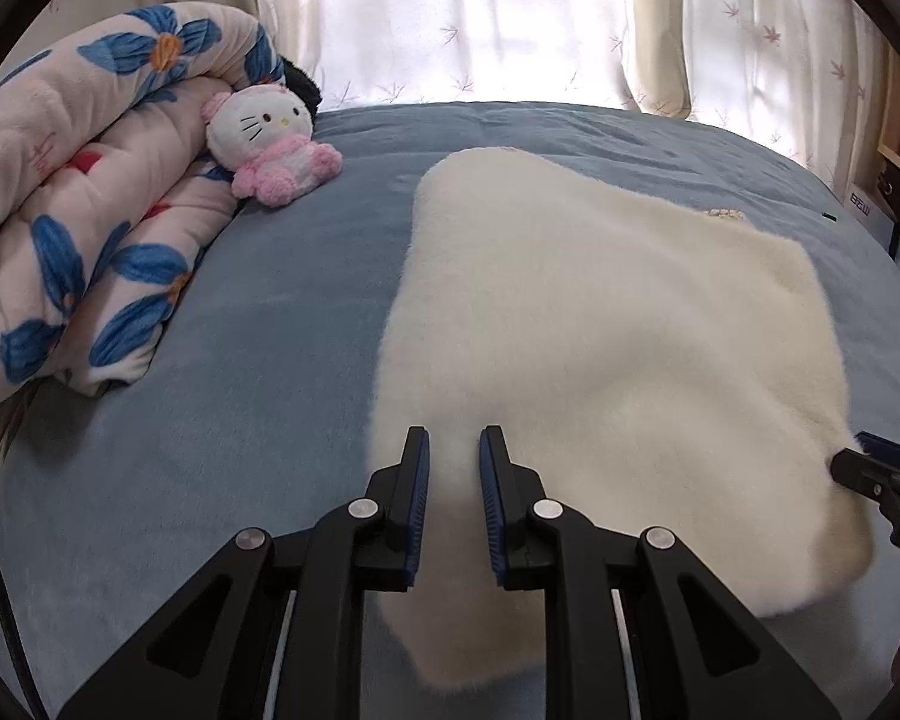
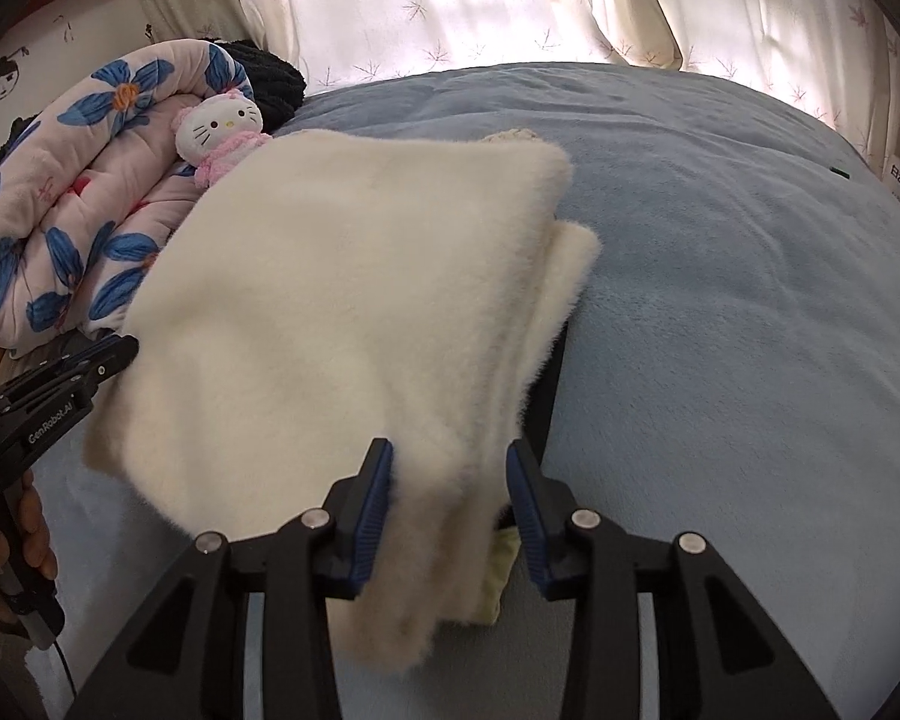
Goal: Fold large clothes
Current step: 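Lower the bundle onto the green garment stack and open both tools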
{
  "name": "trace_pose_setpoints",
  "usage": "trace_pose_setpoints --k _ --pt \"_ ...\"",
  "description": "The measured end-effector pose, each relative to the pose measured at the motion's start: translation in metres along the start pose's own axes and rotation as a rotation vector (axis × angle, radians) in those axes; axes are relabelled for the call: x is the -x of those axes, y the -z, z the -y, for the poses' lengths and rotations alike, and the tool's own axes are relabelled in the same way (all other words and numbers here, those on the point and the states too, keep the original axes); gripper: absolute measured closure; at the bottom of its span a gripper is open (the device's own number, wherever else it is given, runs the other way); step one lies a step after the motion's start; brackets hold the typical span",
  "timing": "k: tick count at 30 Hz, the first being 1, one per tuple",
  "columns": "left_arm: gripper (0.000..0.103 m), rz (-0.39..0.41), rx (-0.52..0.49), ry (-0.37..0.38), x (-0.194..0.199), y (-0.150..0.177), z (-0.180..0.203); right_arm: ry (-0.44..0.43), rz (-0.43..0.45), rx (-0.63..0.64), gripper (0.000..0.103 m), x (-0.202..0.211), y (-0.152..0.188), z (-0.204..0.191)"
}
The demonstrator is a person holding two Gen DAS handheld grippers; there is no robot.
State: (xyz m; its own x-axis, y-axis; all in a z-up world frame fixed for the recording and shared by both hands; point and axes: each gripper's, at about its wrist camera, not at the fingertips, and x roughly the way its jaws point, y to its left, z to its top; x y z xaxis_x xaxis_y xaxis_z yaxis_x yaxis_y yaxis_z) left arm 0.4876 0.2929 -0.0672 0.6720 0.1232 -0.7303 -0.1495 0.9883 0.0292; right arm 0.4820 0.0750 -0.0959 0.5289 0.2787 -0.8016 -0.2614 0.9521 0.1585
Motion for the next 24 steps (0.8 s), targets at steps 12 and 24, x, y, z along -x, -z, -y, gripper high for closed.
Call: trace_pose_setpoints --k 12,24 --pt "0.044 0.030 -0.052 0.033 0.121 0.011 0.028 0.031 0.081 0.002 0.063 0.141 0.004 0.002" --pt "0.033 0.141 -0.135 0.005 0.277 0.042 0.048 0.128 0.138 0.025 0.050 0.295 0.050 0.009"
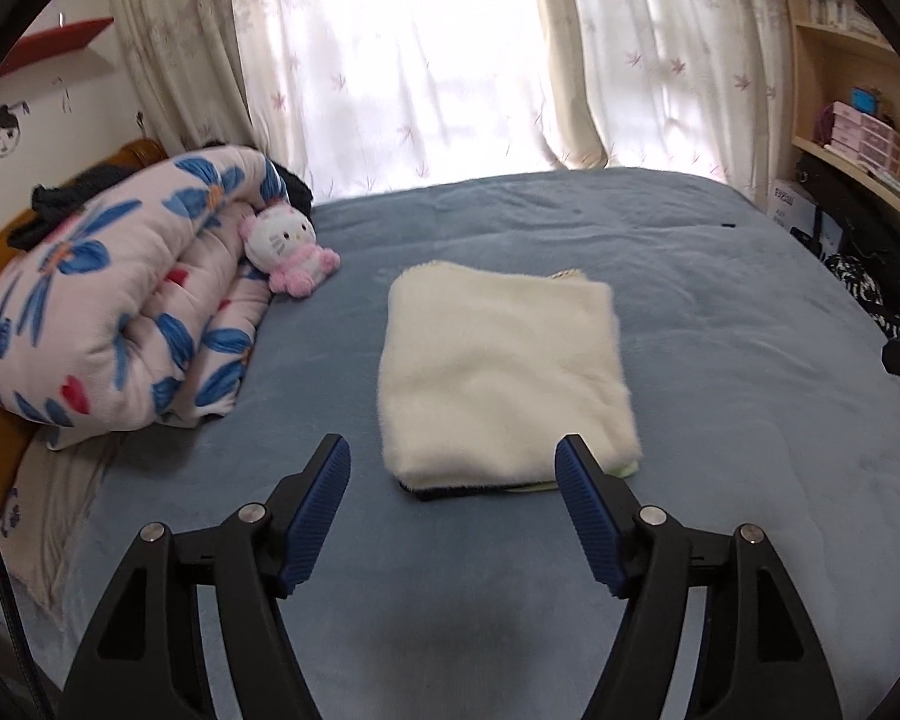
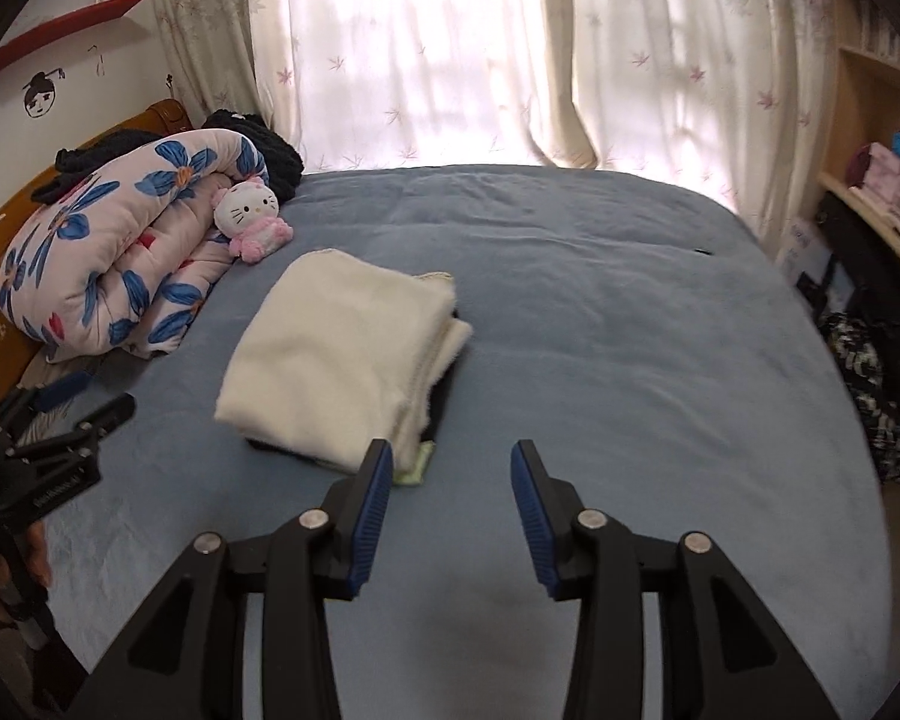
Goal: Fold large clothes
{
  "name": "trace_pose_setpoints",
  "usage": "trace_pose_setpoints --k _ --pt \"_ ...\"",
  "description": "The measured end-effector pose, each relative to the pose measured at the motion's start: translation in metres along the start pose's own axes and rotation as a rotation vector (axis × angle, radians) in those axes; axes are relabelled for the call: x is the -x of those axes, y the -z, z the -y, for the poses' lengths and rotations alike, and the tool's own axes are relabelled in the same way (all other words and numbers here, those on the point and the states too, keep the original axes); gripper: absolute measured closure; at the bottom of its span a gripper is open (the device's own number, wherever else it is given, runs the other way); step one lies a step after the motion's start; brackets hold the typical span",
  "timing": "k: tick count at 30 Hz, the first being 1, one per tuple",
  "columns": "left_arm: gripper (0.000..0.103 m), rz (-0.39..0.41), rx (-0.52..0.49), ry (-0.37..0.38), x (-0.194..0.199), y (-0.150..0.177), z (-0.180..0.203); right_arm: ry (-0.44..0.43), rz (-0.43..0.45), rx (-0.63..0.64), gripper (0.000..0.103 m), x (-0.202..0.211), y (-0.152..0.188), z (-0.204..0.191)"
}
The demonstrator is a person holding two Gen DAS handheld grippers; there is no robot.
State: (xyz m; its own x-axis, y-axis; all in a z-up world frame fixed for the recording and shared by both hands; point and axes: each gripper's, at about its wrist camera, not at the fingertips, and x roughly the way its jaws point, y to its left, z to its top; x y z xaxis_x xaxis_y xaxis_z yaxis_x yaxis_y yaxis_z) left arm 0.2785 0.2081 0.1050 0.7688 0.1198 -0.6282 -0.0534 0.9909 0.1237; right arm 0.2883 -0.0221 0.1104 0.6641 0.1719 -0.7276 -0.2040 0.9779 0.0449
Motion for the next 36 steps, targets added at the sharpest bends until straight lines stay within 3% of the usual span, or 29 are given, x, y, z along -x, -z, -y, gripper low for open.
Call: trace_pose_setpoints --k 7,11,14,19,21,24,26,30,36 --pt "0.022 0.045 0.024 0.040 0.071 0.031 0.020 0.031 0.020 0.015 0.044 0.056 0.055 0.019" --pt "0.021 0.075 -0.003 0.051 0.107 0.063 0.045 0.048 0.023 0.026 0.042 0.071 0.096 0.022" --pt "0.017 0.056 0.012 0.061 0.123 0.091 0.065 0.044 0.019 0.035 0.042 0.079 0.131 0.021" --pt "0.017 0.008 0.062 0.073 0.133 0.144 0.098 0.040 0.051 -0.012 0.039 0.097 0.185 0.023" --pt "0.017 0.000 0.090 0.075 0.135 0.164 0.108 0.051 0.083 -0.033 0.027 0.102 0.206 0.024" --pt "0.017 -0.021 0.132 0.088 0.134 0.188 0.120 0.119 0.128 -0.047 0.026 0.108 0.229 0.021" --pt "0.017 -0.046 0.167 0.087 0.130 0.200 0.125 0.112 0.138 -0.083 0.026 0.110 0.241 0.022" --pt "0.017 -0.114 0.200 0.110 0.123 0.219 0.135 0.040 0.105 -0.137 0.026 0.106 0.260 0.021" --pt "0.017 -0.149 0.193 0.116 0.122 0.240 0.145 0.096 0.077 -0.045 0.026 0.098 0.279 0.001"
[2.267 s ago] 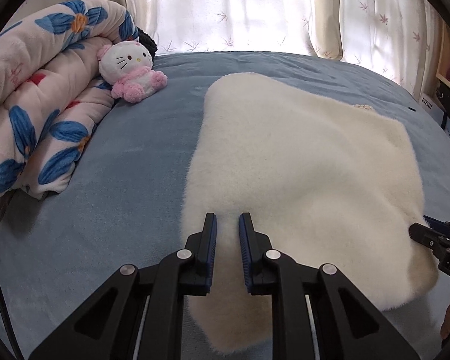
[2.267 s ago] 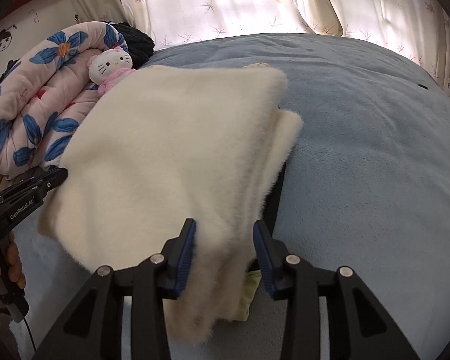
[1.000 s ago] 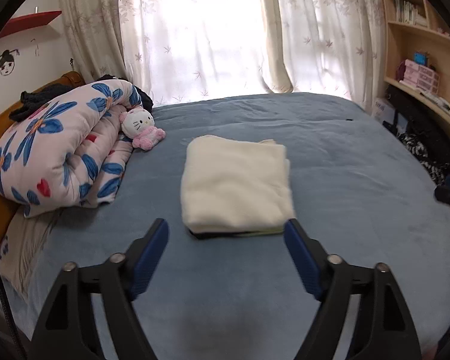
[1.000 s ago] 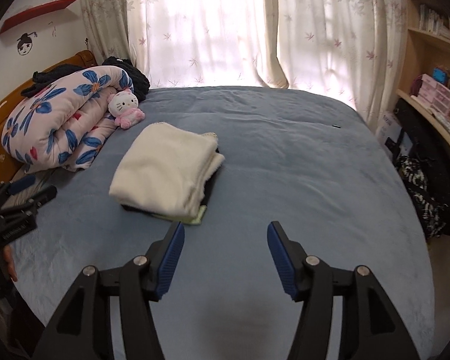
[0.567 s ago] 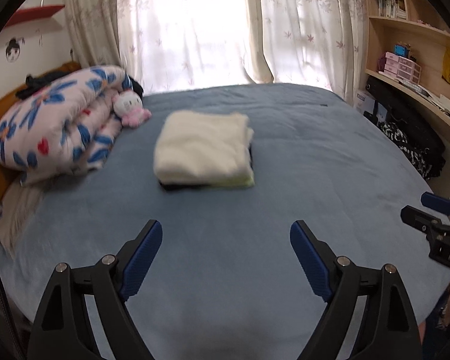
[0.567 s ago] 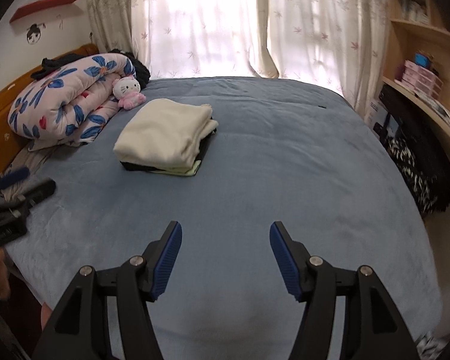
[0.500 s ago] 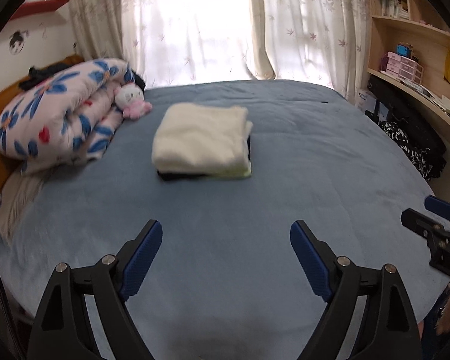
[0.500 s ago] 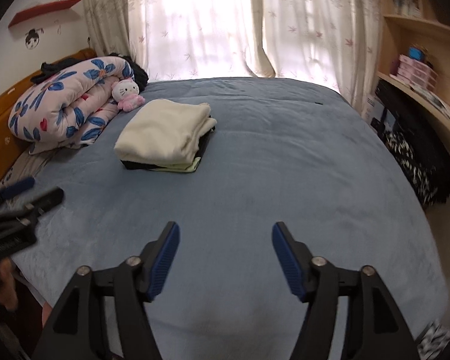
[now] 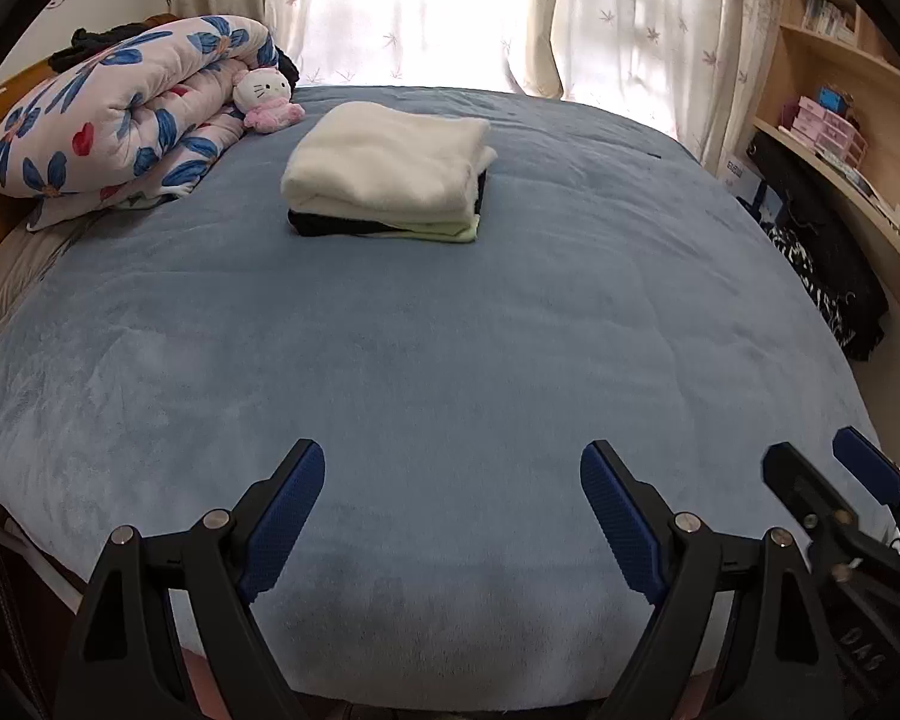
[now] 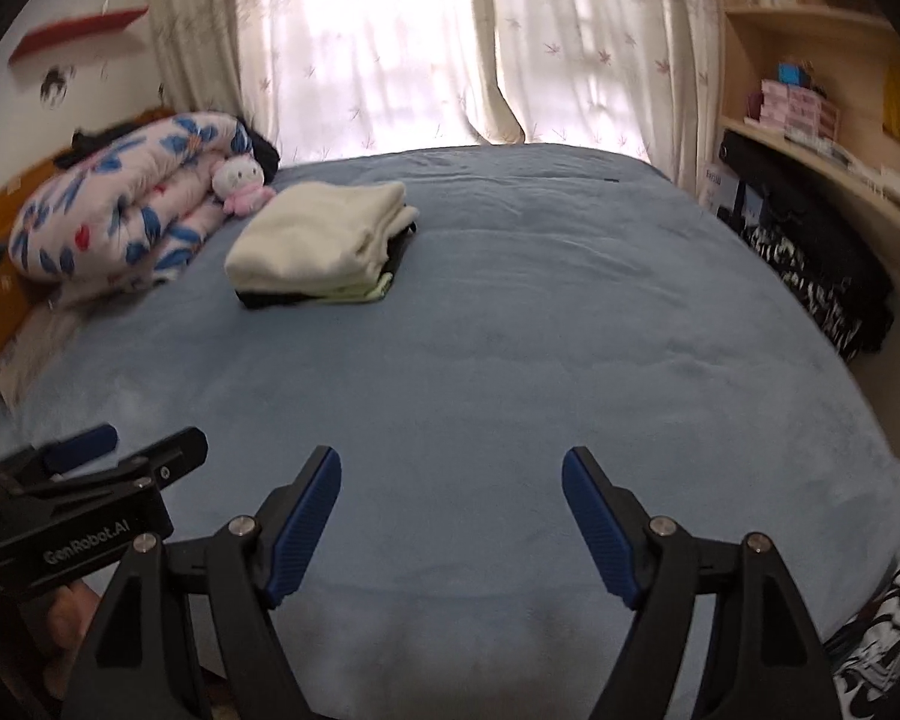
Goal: Fold large clothes
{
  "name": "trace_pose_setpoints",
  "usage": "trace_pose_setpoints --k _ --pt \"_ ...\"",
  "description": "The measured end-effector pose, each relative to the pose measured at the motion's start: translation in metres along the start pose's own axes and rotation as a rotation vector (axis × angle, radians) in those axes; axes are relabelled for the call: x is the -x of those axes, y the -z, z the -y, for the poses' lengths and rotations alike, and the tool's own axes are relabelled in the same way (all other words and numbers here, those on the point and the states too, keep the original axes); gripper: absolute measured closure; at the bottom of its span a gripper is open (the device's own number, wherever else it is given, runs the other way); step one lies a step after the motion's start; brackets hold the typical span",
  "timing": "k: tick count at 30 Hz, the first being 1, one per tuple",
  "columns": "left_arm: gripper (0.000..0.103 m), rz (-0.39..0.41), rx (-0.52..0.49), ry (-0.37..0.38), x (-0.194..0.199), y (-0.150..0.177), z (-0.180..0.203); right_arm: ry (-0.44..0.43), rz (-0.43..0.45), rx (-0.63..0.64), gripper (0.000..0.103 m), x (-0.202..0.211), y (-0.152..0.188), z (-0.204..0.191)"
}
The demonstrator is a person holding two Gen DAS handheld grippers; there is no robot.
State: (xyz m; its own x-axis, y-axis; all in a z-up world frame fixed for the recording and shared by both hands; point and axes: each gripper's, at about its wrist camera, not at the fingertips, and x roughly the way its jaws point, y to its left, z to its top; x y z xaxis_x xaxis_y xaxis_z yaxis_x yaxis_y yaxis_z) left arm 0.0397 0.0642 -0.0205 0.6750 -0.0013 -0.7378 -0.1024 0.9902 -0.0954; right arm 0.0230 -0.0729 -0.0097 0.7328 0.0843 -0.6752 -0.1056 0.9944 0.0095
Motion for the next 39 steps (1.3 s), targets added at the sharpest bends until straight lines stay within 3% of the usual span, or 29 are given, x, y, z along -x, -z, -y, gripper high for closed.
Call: trace_pose_setpoints --k 16,39 --pt "0.017 -0.059 -0.037 -0.023 -0.014 0.019 0.003 -0.033 -0.091 -0.044 0.026 -0.019 0.022 0.004" --pt "0.017 -0.047 -0.046 0.004 -0.018 0.023 0.010 -0.009 -0.065 -0.043 0.026 -0.012 0.025 0.005"
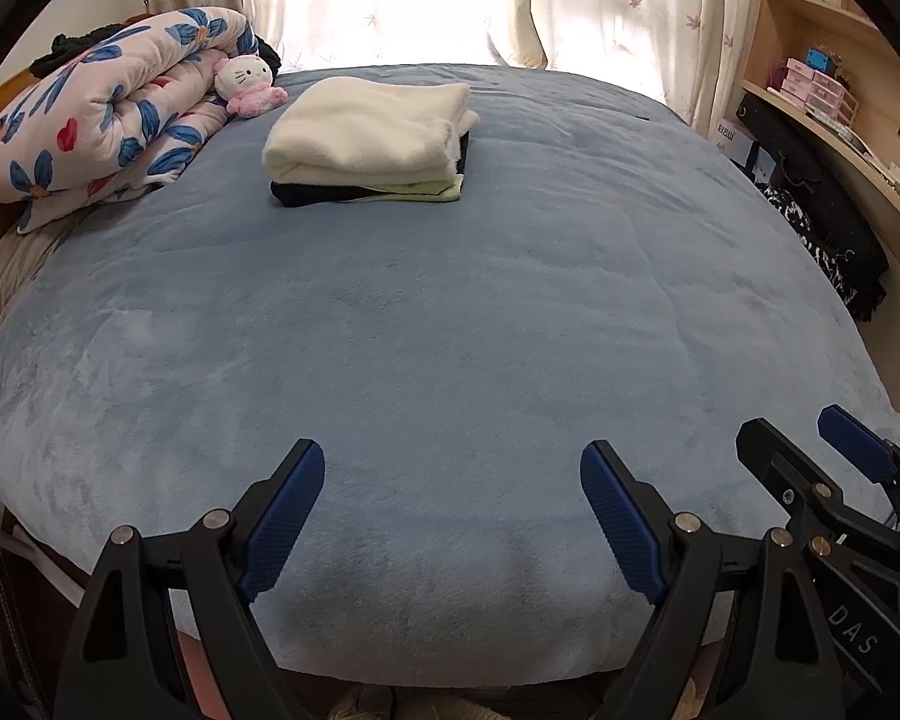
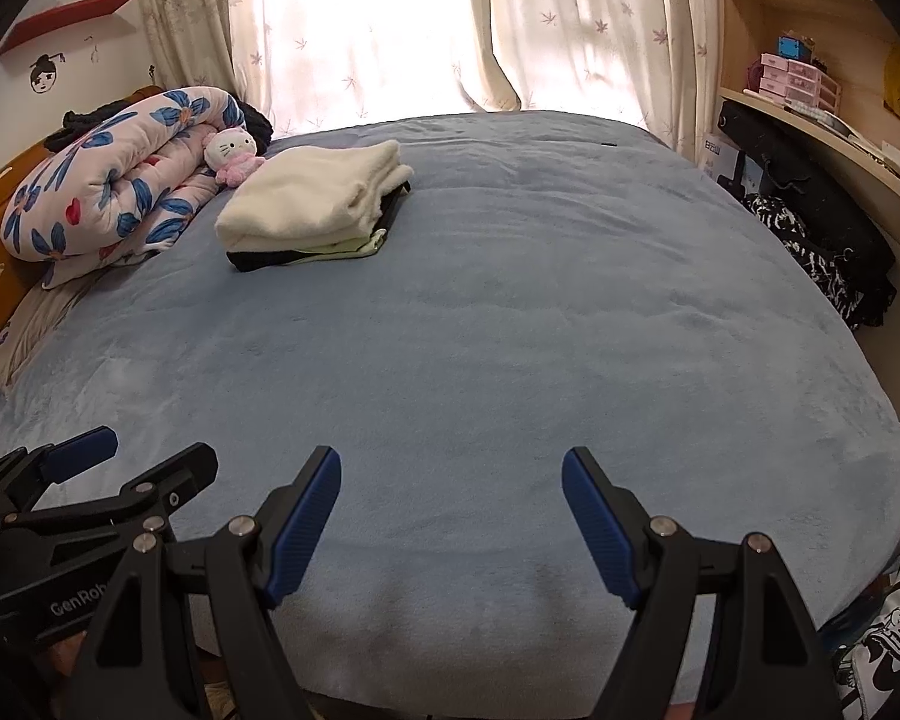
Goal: Fold large clothes
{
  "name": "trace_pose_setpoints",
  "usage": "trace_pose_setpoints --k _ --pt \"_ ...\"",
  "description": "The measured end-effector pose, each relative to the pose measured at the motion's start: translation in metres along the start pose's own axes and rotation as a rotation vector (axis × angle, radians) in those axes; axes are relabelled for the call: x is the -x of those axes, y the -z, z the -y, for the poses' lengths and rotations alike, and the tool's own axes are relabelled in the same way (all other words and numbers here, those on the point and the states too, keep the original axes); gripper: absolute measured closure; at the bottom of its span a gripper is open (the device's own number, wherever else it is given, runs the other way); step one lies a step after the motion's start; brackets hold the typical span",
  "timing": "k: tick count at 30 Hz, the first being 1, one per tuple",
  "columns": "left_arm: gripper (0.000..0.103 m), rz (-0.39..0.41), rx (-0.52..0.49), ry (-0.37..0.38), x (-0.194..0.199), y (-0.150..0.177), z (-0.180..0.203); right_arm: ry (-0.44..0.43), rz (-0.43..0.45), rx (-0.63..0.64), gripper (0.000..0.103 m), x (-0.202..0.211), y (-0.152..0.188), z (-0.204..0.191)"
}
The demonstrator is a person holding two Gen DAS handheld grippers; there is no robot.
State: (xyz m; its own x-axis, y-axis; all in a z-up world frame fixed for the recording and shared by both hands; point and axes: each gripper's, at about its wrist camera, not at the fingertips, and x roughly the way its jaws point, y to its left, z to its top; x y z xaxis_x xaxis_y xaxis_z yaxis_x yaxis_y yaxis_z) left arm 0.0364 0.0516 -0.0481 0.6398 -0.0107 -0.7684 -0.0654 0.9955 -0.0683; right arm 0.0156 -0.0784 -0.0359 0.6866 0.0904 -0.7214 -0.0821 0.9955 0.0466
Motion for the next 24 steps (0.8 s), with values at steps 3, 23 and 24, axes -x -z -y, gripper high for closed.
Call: trace_pose_setpoints --k 3,23,24 --pt "0.017 -0.001 -0.002 0.002 -0.0001 -0.0003 0.0012 0.007 -0.001 -0.001 0.026 -0.0015 -0.0005 0.0014" --pt "0.017 -0.005 -0.014 -0.002 -0.0015 -0.0027 0.0067 0.018 0.001 -0.002 0.026 -0.0049 -0.0018 0.0061" --pt "0.017 -0.005 -0.015 -0.001 -0.0015 -0.0026 0.0068 0.018 0.002 -0.002 0.026 -0.0051 -0.0019 0.0063"
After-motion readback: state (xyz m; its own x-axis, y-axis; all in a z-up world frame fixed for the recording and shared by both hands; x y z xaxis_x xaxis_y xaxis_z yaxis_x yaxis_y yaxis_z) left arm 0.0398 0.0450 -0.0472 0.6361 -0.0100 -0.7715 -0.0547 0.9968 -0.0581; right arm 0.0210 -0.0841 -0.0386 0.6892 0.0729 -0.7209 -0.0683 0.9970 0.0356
